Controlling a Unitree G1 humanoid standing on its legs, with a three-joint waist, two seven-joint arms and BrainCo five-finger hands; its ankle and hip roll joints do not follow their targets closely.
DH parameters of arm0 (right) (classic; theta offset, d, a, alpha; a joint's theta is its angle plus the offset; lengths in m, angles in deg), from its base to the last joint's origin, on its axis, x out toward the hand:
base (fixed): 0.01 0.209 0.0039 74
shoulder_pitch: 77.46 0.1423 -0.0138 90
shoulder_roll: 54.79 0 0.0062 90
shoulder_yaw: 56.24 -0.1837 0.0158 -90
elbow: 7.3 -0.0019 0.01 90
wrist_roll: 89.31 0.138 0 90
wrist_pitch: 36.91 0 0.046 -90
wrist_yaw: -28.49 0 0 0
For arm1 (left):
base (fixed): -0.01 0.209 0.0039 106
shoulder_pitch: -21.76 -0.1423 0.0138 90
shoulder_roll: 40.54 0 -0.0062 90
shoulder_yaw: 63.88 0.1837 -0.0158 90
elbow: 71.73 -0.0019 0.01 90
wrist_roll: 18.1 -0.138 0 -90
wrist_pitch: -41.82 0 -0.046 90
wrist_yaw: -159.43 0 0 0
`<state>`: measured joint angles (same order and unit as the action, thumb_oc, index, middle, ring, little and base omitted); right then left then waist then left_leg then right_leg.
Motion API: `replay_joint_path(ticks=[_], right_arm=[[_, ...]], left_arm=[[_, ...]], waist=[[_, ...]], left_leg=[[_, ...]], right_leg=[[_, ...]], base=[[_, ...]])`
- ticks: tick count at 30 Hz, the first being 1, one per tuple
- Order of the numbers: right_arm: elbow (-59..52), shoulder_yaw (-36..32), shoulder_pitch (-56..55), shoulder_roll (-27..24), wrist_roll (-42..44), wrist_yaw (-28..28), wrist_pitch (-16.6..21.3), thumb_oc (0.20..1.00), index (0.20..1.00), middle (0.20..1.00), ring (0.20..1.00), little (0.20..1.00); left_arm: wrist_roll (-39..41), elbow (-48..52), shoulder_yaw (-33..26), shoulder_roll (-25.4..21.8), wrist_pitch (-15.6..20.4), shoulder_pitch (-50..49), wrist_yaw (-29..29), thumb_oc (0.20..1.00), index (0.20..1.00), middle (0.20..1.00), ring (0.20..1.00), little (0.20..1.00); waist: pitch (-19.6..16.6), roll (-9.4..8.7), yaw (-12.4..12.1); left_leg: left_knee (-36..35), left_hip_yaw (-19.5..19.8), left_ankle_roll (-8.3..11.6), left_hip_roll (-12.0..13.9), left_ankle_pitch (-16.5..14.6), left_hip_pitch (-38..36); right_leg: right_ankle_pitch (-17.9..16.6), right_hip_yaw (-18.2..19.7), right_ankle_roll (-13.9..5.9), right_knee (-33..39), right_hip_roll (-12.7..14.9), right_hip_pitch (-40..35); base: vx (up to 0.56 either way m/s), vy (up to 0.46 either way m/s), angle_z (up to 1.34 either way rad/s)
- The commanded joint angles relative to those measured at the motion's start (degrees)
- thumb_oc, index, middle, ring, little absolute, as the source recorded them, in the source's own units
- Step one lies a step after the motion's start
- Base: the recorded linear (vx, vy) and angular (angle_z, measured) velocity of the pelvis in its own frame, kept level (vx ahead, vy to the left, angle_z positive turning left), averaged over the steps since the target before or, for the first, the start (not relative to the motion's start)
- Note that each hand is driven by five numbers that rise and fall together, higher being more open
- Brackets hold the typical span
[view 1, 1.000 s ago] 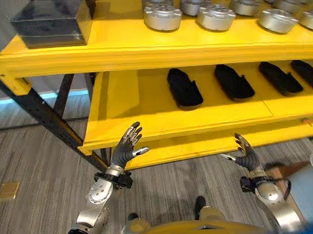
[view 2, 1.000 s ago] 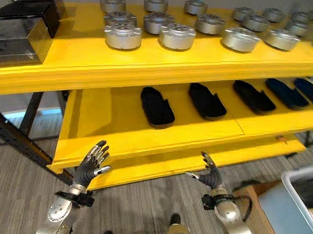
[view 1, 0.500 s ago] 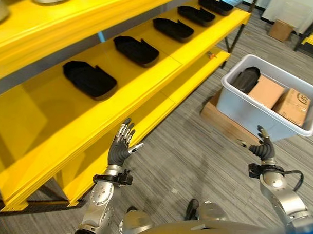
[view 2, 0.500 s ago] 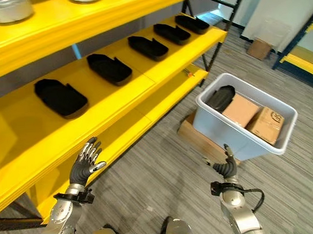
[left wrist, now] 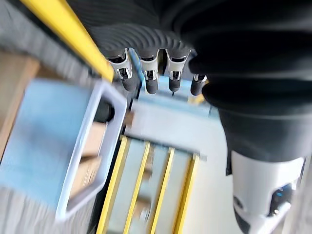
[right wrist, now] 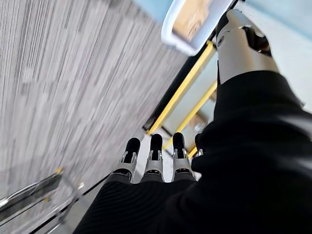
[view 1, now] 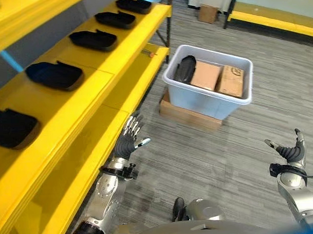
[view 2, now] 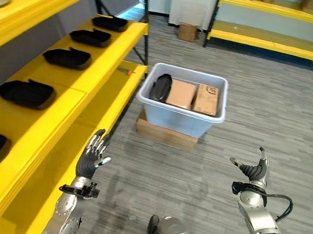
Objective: Move parts from the plastic box to the shelf.
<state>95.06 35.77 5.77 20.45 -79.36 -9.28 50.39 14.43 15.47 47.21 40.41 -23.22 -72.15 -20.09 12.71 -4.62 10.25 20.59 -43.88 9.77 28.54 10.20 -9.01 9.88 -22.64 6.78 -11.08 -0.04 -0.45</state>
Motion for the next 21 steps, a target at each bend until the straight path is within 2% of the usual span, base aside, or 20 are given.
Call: replay_joint_path(ticks=[1,3,5,6,7,8,9,10,12,13,14,15,17,21], right_arm=[[-1.49,-2.29,2.85,-2.53,-1.96,2.17,6.50,1.000,1.000,1.000,1.000,1.000],[-2.20,-1.04,3.59,-2.88,-2.72,3.27,7.21,1.000,1.000,1.000,1.000,1.000],[-2.64,-0.08,3.46,-3.01,-2.53,4.98,7.91,1.000,1.000,1.000,1.000,1.000],[-2.47,0.66,3.44,-2.74,-2.78,5.90,8.78,1.000,1.000,1.000,1.000,1.000],[-2.02,1.74,2.42,-1.60,-1.16,8.49,10.40,1.000,1.000,1.000,1.000,1.000],[-2.10,1.79,1.99,-1.23,-0.89,8.83,10.74,1.000,1.000,1.000,1.000,1.000],[-2.87,2.55,1.44,-0.35,-1.06,8.95,10.73,1.000,1.000,1.000,1.000,1.000],[-3.57,3.05,1.30,-0.01,-0.76,9.40,10.46,1.000,1.000,1.000,1.000,1.000],[-5.07,4.00,0.90,0.28,-0.33,11.04,9.32,1.000,1.000,1.000,1.000,1.000],[-5.79,5.20,0.85,0.21,2.16,14.01,7.11,1.000,1.000,1.000,1.000,1.000],[-5.96,6.31,1.04,0.37,3.70,13.90,6.49,1.000,1.000,1.000,1.000,1.000],[-5.31,6.91,1.73,0.72,4.21,14.24,6.87,1.000,1.000,1.000,1.000,1.000],[-4.57,8.26,2.90,1.63,5.08,14.37,8.01,1.000,1.000,1.000,1.000,1.000],[-5.41,9.18,2.81,3.36,8.56,15.33,8.08,1.000,1.000,1.000,1.000,1.000]], left_arm=[[0.97,5.22,-0.93,-0.41,-1.85,-0.74,-0.58,1.000,1.000,1.000,1.000,1.000],[0.56,3.45,-1.63,-0.84,-1.85,-1.22,-0.22,1.000,1.000,1.000,1.000,1.000],[0.03,2.25,-2.27,-0.91,-1.04,-1.67,0.34,1.000,1.000,1.000,1.000,1.000],[-0.64,1.96,-2.74,-0.79,-0.19,-2.13,1.13,1.000,1.000,1.000,1.000,1.000],[-1.36,2.05,-4.60,-1.13,0.99,-3.87,1.81,1.000,1.000,1.000,1.000,1.000],[-0.24,2.04,-5.24,-1.14,0.51,-4.33,0.55,1.000,1.000,1.000,1.000,1.000],[0.34,1.57,-5.50,-1.01,-0.37,-4.63,-0.44,1.000,1.000,1.000,1.000,1.000],[0.18,1.30,-5.34,-0.81,-0.78,-4.66,-0.65,1.000,1.000,1.000,1.000,1.000],[-0.93,1.03,-5.04,-0.42,-0.80,-4.95,-0.66,1.000,1.000,1.000,1.000,1.000],[-1.93,1.01,-5.08,-0.37,-0.26,-5.38,-0.59,1.000,1.000,1.000,1.000,1.000],[-2.59,1.15,-5.23,-0.11,-0.23,-5.68,-0.31,1.000,1.000,1.000,1.000,1.000],[-2.51,1.50,-5.66,-0.27,-0.35,-6.10,-0.38,1.000,1.000,1.000,1.000,1.000],[-2.63,1.52,-6.69,-0.78,-0.71,-6.65,-1.14,1.000,1.000,1.000,1.000,1.000],[-7.09,-0.46,-6.57,-1.88,-1.36,-6.42,-0.38,1.000,1.000,1.000,1.000,1.000]], waist=[[0.13,0.33,-2.03],[-0.31,0.70,-2.36],[-0.35,0.93,-3.05],[-0.19,1.07,-3.77],[0.51,1.15,-5.07],[0.61,1.14,-5.21],[0.61,1.42,-5.33],[0.81,1.57,-5.67],[1.23,2.19,-6.60],[1.68,2.61,-7.47],[2.04,2.84,-8.34],[2.27,3.09,-9.15],[1.86,3.27,-10.16],[1.04,3.54,-10.30]], left_leg=[[-1.96,-1.31,1.28,-0.27,-5.26,1.10],[-2.08,1.18,1.02,-2.33,-5.88,0.98],[-1.68,5.33,0.01,-5.58,-7.59,2.05],[-1.53,9.01,-1.23,-8.99,-9.71,3.15],[-1.15,14.93,-3.48,-14.72,-12.86,6.46],[-2.23,15.18,-3.75,-15.30,-13.00,6.93],[-7.31,15.16,-3.88,-16.22,-12.02,7.55],[-10.03,15.00,-4.34,-16.37,-9.64,8.73],[-13.32,17.71,-3.78,-16.29,-6.82,10.77],[-14.93,20.15,-3.30,-15.77,-4.63,12.16],[-15.08,23.07,-2.99,-15.46,-3.17,13.40],[-15.61,25.48,-3.43,-16.09,-3.82,13.44],[-15.68,25.69,-4.17,-16.92,-5.35,12.98],[-17.50,25.03,-5.70,-19.32,-6.92,10.71]], right_leg=[[-3.55,-2.21,-8.27,3.01,5.30,-1.59],[-2.74,-1.69,-7.85,1.84,4.81,-0.46],[-2.68,-0.52,-7.82,1.52,4.42,0.05],[-3.07,0.79,-7.94,1.70,4.07,0.22],[-4.45,4.42,-8.95,3.58,3.57,-0.72],[-4.80,5.06,-9.34,4.25,3.66,-1.11],[-5.31,5.57,-10.36,5.07,4.28,-1.82],[-6.27,5.50,-10.18,5.36,4.53,-1.73],[-5.91,6.80,-10.57,5.25,4.81,-2.70],[-5.58,7.80,-10.75,5.40,5.07,-3.66],[-5.25,8.88,-10.69,5.16,5.16,-4.12],[-4.29,9.51,-10.67,3.94,5.42,-4.38],[-3.70,8.75,-10.89,2.87,5.88,-4.43],[-2.43,8.36,-11.08,0.83,5.39,-4.16]], base=[[0.13,-0.146,-0.14],[0.10,-0.073,-0.29],[0.08,-0.020,-0.85],[0.18,0.017,-0.87],[0.20,0.039,-0.79],[0.25,0.121,-1.04],[0.10,0.148,-0.66],[0.12,0.182,-0.27],[0.16,0.191,0.08],[0.22,0.236,-0.24],[0.23,0.255,-0.40],[0.18,0.237,-0.53],[0.16,0.270,-0.85],[0.11,0.185,-0.49]])
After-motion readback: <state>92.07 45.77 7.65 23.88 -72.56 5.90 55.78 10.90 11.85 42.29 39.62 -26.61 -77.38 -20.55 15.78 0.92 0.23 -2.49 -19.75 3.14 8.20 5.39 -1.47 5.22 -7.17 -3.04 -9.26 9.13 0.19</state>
